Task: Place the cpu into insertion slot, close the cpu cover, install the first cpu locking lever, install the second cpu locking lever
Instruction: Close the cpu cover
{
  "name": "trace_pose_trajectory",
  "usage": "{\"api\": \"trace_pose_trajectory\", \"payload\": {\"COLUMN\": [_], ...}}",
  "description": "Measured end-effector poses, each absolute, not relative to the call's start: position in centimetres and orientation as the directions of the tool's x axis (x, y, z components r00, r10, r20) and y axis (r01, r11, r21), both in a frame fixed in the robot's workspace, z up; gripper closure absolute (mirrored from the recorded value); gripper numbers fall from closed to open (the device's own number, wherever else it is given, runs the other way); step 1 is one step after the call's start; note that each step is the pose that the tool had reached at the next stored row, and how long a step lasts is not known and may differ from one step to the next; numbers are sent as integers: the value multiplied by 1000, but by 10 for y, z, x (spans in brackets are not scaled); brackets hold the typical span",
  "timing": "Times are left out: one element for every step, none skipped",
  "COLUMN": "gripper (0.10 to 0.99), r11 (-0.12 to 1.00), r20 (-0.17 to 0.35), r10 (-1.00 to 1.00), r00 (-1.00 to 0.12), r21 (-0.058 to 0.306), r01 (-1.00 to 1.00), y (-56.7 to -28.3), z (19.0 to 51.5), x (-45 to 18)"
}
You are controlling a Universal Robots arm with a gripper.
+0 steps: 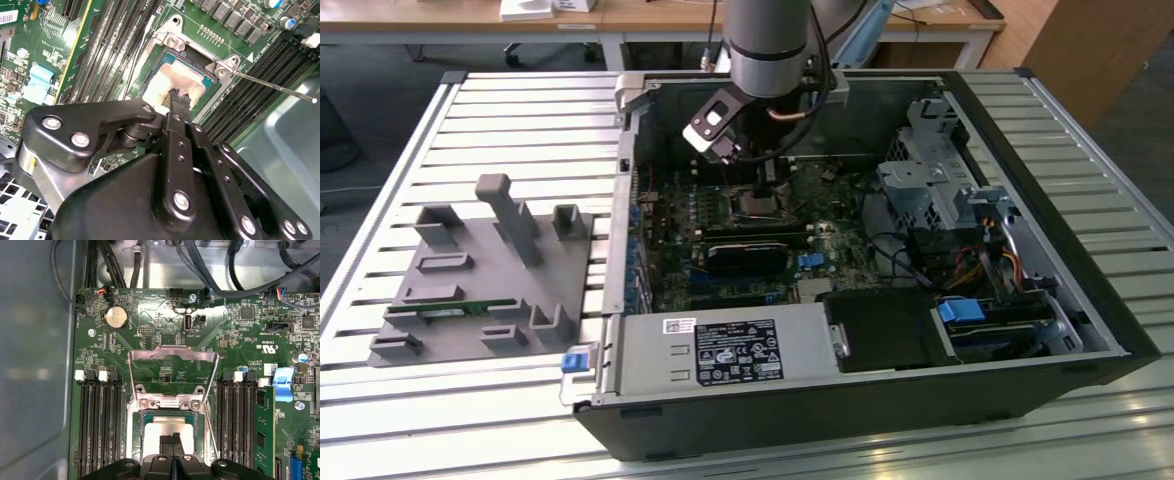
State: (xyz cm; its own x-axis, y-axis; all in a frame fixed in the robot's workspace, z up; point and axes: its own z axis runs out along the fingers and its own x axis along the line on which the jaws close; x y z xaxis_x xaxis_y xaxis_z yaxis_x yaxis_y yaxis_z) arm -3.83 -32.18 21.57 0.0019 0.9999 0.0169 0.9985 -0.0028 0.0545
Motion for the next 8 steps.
{"api": "trace_pose_trajectory", "payload": {"gripper": [980,980,980,980,980,980,980,980], "r11": [-3,-3,-3,-3,-3,-3,-3,-3], "r20": [17,17,17,17,17,17,17,17], "r10": [1000,1000,1000,1000,1000,1000,1000,1000], "r00": [2,2,2,2,2,2,2,2], "r21": [55,55,55,55,55,55,55,54], "r01": [999,999,999,999,999,999,999,999], "y": [-322,-322,-322,-322,-322,-322,-322,-322], "z": [216,217,217,217,218,218,218,219], "x": [-38,-38,-38,-38,-38,-38,-38,-38]}}
